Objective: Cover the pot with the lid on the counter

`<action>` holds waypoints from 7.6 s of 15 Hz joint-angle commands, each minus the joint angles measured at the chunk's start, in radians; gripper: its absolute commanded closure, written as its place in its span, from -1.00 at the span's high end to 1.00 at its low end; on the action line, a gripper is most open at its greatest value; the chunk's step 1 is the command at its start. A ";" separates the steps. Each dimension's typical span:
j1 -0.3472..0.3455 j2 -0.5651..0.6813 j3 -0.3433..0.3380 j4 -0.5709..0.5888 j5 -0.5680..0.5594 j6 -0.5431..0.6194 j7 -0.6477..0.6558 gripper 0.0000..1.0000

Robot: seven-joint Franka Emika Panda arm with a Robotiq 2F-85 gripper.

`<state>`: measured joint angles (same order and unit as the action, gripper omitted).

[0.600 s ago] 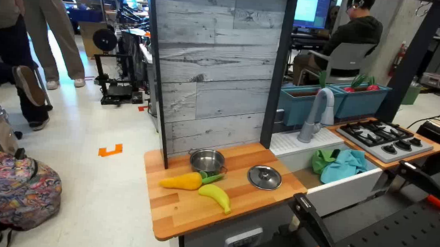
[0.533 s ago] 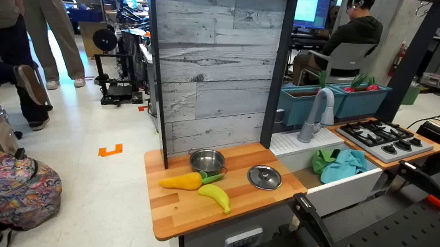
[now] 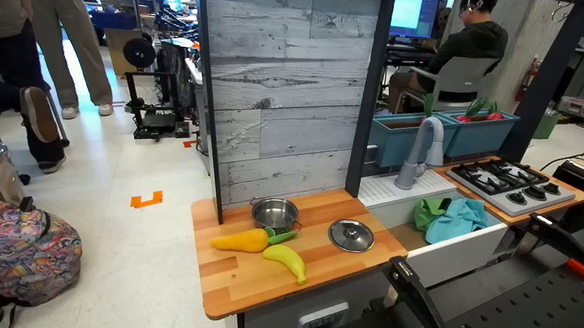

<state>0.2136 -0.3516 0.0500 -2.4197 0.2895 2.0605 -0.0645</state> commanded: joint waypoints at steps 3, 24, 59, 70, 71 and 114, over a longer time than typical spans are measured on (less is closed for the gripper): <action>-0.019 0.000 0.017 0.002 0.006 -0.004 -0.005 1.00; -0.234 0.857 0.004 0.205 -0.021 0.656 -0.071 1.00; -0.242 1.273 0.065 0.511 -0.135 0.704 0.008 1.00; -0.158 1.296 -0.017 0.518 -0.182 0.752 0.087 1.00; -0.145 1.300 -0.028 0.518 -0.187 0.761 0.096 1.00; -0.033 1.279 0.026 0.661 -0.230 0.724 0.121 -0.90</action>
<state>0.1653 0.8779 0.0889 -1.8318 0.0858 2.8080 0.0412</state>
